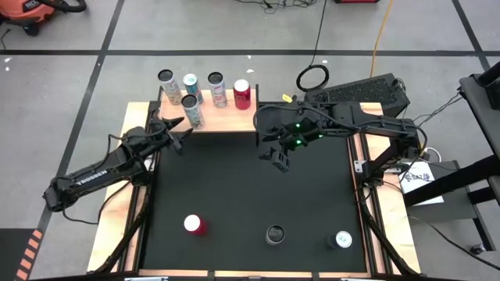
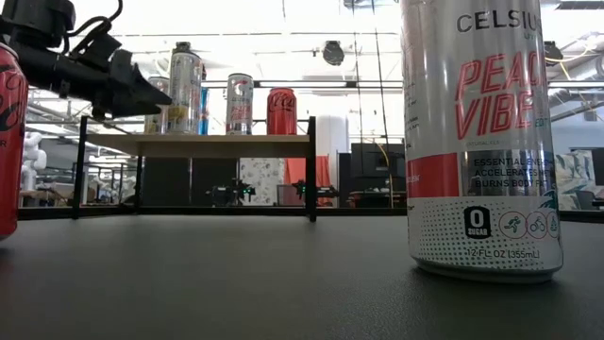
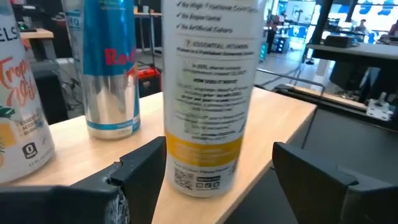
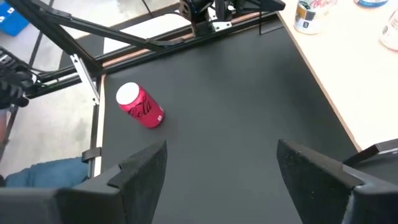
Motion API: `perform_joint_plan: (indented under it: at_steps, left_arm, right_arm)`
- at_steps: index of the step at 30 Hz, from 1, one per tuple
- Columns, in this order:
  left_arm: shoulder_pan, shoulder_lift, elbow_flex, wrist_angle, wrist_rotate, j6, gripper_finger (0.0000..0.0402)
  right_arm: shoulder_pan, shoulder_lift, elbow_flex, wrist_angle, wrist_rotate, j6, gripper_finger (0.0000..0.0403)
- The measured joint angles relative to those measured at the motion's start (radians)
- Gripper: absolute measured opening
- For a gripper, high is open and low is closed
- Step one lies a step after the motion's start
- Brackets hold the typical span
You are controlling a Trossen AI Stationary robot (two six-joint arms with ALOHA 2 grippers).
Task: Place canned beverage on shelf
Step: Put the white yellow soda can on the shelf aligned with the white yellow soda can
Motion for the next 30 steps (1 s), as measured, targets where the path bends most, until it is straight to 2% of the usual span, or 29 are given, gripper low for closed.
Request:
perform_joint_plan:
  at_steps: [8,13,19,22,30]
  left_arm:
    - [-0.039,-0.008,0.061,-0.097,0.043,-0.024,0.0293]
    - [-0.070,-0.007,0.061,-0.100,0.123,-0.050,0.0293]
    - [-0.089,0.008,0.061,-0.097,0.120,-0.050,0.0293]
    - [-0.089,0.031,0.061,-0.052,0.085,-0.043,0.0293]
    - [-0.089,0.125,0.061,0.103,0.086,-0.026,0.0293]
  right_arm:
    - [0.000,0.008,0.000,-0.002,-0.002,-0.007,0.0286]
    - [0.000,0.008,0.000,-0.002,-0.003,-0.007,0.0286]
    - [0.000,0.008,0.000,-0.002,-0.003,-0.021,0.0286]
    - [0.000,0.008,0.000,0.007,-0.004,-0.022,0.0286]
    - [0.000,0.008,0.001,0.013,-0.004,-0.023,0.0286]
